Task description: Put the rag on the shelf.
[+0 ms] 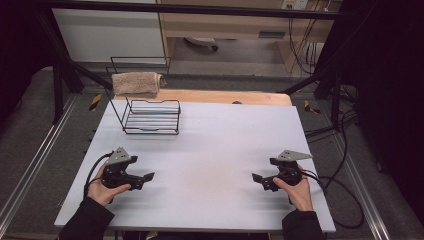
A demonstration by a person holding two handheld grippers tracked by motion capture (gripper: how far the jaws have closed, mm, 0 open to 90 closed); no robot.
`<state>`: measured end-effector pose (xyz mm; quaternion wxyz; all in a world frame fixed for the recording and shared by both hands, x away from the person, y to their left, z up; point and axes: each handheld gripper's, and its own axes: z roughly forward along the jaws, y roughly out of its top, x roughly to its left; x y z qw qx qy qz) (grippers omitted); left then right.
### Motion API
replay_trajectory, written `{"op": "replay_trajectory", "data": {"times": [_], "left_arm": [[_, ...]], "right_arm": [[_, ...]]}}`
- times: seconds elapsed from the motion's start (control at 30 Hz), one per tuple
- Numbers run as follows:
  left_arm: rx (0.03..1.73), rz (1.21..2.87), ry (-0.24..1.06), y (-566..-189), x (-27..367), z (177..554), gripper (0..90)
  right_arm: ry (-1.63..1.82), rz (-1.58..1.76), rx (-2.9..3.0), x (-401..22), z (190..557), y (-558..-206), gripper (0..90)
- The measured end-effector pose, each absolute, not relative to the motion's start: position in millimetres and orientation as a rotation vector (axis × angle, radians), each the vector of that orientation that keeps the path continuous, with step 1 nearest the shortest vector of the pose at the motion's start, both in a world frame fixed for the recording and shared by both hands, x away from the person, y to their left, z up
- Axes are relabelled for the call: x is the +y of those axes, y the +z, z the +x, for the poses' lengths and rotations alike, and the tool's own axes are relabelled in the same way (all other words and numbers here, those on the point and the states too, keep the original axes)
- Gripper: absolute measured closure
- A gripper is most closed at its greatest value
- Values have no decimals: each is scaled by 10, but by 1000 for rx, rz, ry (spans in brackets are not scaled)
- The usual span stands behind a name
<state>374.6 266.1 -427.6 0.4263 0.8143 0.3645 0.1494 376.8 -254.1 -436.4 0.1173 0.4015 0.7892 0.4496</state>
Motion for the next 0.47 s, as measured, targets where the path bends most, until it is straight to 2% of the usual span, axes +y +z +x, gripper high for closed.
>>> {"op": "replay_trajectory", "data": {"times": [0.47], "left_arm": [[912, 2012, 388, -4322, 2733, 3681, 61]], "right_arm": [[1323, 1235, 2307, -2736, 3594, -4503, 5]]}}
